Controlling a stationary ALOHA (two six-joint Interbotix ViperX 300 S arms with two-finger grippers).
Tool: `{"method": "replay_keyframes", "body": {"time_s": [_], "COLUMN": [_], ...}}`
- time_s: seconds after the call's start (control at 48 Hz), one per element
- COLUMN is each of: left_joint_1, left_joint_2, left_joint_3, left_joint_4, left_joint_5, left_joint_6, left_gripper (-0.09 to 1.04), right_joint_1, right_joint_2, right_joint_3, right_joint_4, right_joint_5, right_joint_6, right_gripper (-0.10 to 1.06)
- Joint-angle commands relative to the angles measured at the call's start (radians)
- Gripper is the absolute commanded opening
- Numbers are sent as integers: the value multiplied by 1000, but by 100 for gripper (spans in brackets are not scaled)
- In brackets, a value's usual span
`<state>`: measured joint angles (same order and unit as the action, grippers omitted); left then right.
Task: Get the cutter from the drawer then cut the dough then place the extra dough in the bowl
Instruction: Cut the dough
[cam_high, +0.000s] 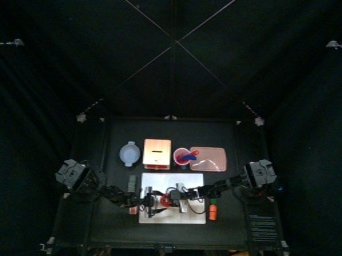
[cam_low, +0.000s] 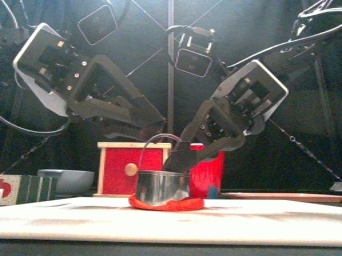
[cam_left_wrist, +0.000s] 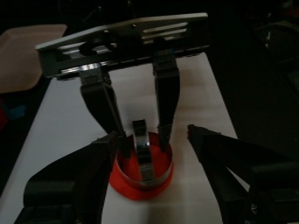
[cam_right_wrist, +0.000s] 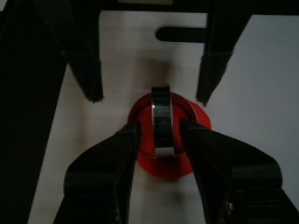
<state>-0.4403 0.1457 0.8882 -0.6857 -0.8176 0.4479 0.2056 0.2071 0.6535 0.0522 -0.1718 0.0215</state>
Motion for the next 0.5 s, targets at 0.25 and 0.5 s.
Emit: {"method": "replay_keyframes", "body": {"time_s": [0.25, 0.5], "left_joint_1": [18, 41], "left_joint_2": [-2, 46], "left_joint_3": [69, 83], "left_joint_4": [6, 6], "left_joint_5": [-78, -71], "left_joint_6": [-2, -3], "left_gripper": [77, 54], "right_joint_1": [-26, -51], "right_joint_2": [-67, -66], "right_joint_3": [-78, -164], "right_joint_4": [-29, -63], "right_joint_5": [97, 244], "right_joint_6": [3, 9], "right_gripper": [80, 80]}}
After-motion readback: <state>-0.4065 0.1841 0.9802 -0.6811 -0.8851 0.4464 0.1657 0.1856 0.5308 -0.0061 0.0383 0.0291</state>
